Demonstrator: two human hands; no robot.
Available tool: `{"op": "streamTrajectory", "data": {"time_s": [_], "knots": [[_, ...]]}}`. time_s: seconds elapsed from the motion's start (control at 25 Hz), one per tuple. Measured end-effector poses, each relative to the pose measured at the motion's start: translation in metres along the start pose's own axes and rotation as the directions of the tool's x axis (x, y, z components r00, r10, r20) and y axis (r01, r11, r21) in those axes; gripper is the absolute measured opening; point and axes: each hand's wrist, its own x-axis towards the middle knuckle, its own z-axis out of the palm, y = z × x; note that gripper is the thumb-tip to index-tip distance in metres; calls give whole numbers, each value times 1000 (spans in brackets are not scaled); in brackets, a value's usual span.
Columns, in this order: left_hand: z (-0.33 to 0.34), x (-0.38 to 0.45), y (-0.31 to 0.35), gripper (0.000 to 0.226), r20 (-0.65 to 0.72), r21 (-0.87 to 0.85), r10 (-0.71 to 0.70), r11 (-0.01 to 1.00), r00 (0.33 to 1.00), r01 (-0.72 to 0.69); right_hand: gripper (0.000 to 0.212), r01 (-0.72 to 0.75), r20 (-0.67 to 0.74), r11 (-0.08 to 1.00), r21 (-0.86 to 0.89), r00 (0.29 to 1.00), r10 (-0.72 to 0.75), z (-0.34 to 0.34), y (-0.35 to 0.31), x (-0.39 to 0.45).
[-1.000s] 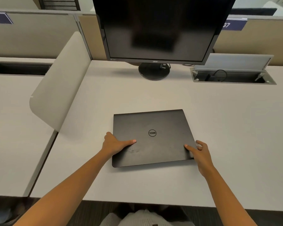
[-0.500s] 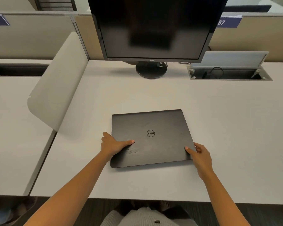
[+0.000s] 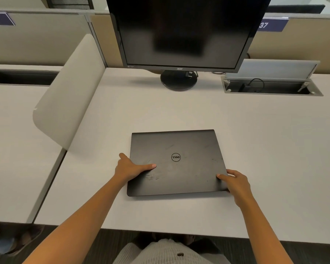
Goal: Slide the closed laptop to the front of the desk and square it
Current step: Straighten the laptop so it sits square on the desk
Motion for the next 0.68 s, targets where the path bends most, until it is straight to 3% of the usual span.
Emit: {"op": "streamTrajectory", "data": {"time_s": [0.32,0.48,0.68], "knots": [[1,2,-3,112,2,15,20,1000,1000,-20,37,179,39,928,-327,984,-176,-21,-14,-2],[4,2,-10,105,-140,26,155,988,978,-153,49,302,71,920,-251,953,-293,-6,-18,12],[12,5,-29,94,-227,-186,319,914,920,-362,69,404,200,907,-118,905,-377,14,-23,35]]}}
